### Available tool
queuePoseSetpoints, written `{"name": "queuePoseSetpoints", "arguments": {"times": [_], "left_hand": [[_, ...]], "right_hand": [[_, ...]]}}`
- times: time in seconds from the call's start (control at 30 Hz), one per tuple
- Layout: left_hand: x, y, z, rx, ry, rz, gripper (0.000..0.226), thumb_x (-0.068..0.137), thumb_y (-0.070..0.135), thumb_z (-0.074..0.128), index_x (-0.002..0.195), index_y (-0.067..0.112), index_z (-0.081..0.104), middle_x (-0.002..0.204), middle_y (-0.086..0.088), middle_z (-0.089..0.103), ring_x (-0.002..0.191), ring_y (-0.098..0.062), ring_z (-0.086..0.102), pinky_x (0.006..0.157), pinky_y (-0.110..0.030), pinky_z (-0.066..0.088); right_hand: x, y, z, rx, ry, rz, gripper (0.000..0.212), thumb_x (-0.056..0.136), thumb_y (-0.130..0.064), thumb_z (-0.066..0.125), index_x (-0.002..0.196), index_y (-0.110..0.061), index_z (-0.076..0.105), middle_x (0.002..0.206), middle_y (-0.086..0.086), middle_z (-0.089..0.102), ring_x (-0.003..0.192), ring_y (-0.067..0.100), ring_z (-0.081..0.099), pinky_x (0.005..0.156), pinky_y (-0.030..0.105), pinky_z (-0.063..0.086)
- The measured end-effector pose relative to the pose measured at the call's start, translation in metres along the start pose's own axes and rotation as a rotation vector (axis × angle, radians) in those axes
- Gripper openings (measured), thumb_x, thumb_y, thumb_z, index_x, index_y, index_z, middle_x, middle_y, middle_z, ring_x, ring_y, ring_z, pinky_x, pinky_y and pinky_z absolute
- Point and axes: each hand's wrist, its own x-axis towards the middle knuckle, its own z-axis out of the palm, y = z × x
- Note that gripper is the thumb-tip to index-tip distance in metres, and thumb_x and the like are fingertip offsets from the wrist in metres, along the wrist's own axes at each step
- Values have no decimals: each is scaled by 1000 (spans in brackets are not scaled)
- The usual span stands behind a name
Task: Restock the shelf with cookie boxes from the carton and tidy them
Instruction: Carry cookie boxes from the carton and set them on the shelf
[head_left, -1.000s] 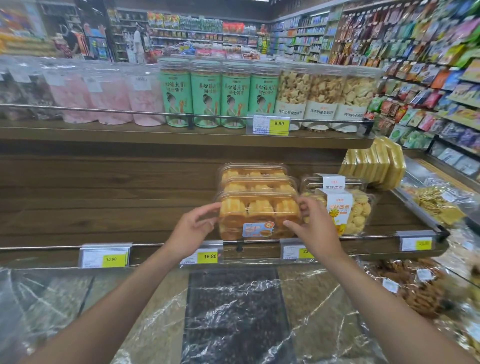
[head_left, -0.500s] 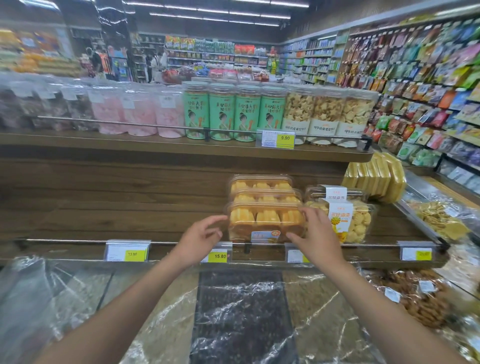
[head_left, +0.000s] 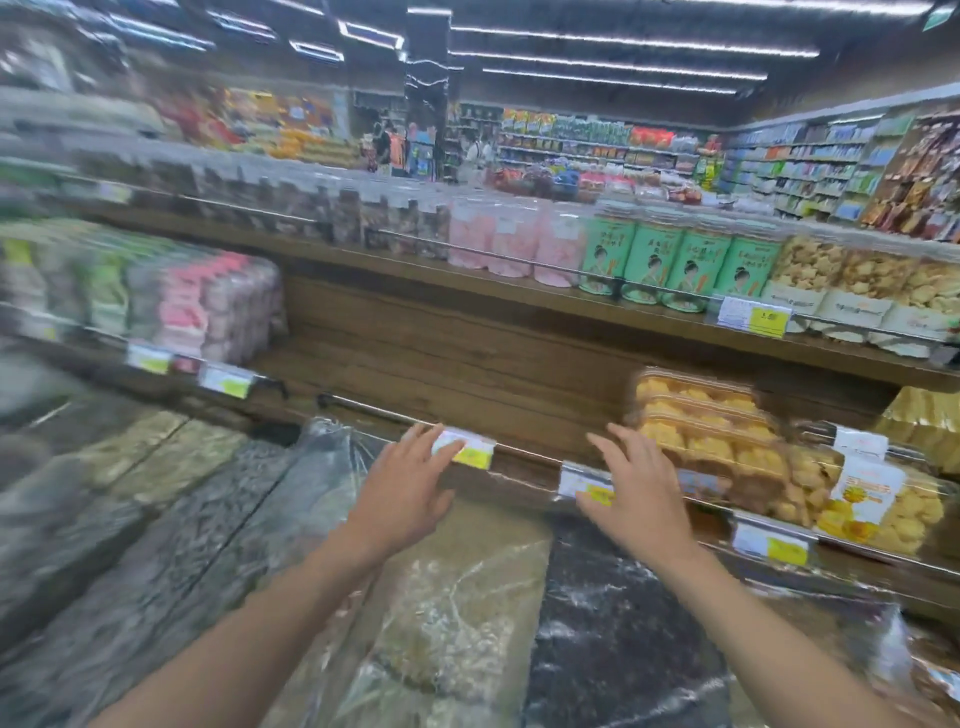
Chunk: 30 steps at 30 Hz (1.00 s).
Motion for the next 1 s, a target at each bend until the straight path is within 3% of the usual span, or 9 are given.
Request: {"name": "queuePoseSetpoints", "arguments": {"times": [0.13,0.27,0.43,0.73,0.9,1.0], "left_hand": [[-85,-65,-31,57,-36,-143,76,93,56,56,162,35,34,173,-2,26,161,-33,21,126,-58,23],[-180,-125,-62,99,-62,-302,77,95,65,47,164,37,28,176,0,17,163,-30,14,128,-58,19],[-304,-196,-100,113,-65,-468,74,103,59,45,167,38,14,178,2,4,164,-26,-2,131,-54,6],[-500,-290,-149,106,-36,-835,72,105,54,47,167,35,15,178,3,4,164,-25,-1,131,-54,12],[-586,-321,-155,115,-61,-1039,72,103,51,48,167,34,20,177,-1,10,164,-27,8,129,-51,12],[-625,-339,-155,102,-40,-1139,73,97,57,41,165,32,29,176,-2,19,162,-30,17,128,-55,21]], "right_hand": [[-9,-96,17,-3,-53,-136,81,78,-59,78,149,-28,53,158,5,46,147,30,40,120,52,35],[-27,-202,38,67,-89,-264,85,66,-59,66,143,-24,60,149,9,54,138,33,50,114,53,42],[-65,-335,62,131,-131,-449,78,75,-65,69,143,-28,57,152,4,51,141,28,47,117,53,39],[-130,-545,100,214,-303,-756,80,88,-67,61,157,-31,40,165,0,34,153,24,30,125,50,25],[-154,-634,127,240,-375,-889,78,86,-65,61,154,-31,44,164,0,36,152,25,33,123,52,29],[-165,-683,148,261,-401,-963,79,81,-65,61,150,-28,50,159,4,44,148,28,39,120,54,35]]}}
